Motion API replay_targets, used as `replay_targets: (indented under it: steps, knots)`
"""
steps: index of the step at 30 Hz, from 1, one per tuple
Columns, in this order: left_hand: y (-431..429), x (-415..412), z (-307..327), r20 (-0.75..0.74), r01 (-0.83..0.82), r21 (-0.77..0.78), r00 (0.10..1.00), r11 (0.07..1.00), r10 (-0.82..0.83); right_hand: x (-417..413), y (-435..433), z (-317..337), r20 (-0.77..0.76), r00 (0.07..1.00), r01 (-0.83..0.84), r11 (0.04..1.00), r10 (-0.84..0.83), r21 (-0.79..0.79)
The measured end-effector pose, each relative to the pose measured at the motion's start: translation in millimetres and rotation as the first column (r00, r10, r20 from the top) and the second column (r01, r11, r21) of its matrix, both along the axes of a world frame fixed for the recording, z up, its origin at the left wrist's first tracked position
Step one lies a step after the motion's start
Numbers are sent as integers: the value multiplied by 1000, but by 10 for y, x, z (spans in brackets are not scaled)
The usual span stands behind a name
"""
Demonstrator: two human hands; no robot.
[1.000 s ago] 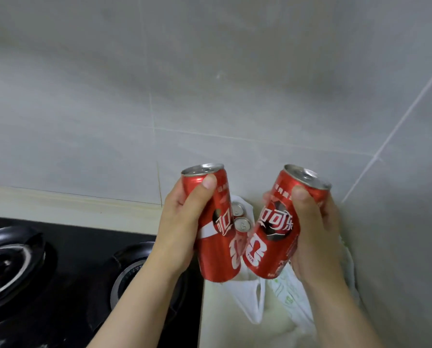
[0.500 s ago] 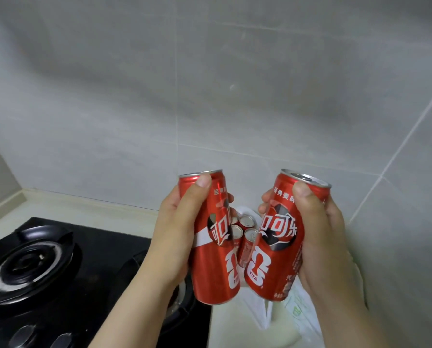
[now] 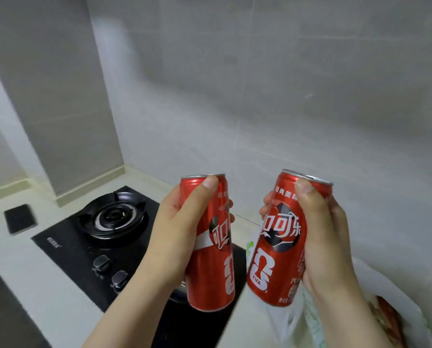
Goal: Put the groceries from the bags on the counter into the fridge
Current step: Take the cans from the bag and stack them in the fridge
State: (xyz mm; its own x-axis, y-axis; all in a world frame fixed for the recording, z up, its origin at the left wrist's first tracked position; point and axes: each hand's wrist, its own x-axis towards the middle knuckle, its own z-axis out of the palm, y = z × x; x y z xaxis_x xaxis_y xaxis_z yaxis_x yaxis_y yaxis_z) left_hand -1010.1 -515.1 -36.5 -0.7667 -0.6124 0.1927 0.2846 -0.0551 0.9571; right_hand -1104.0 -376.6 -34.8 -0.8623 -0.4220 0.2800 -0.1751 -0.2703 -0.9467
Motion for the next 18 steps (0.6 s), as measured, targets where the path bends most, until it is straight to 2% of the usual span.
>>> replay_targets:
  steps: [9,18]
  knots:
    - [-199,846,142,-26,-261,-73,965,963,260,517,-459,146,-78,967,-242,970,241,-1]
    - [-782,2081,361,-67,-489,-111,873,865,484,1544,-1357,413,-161,863,-489,872,479,-24]
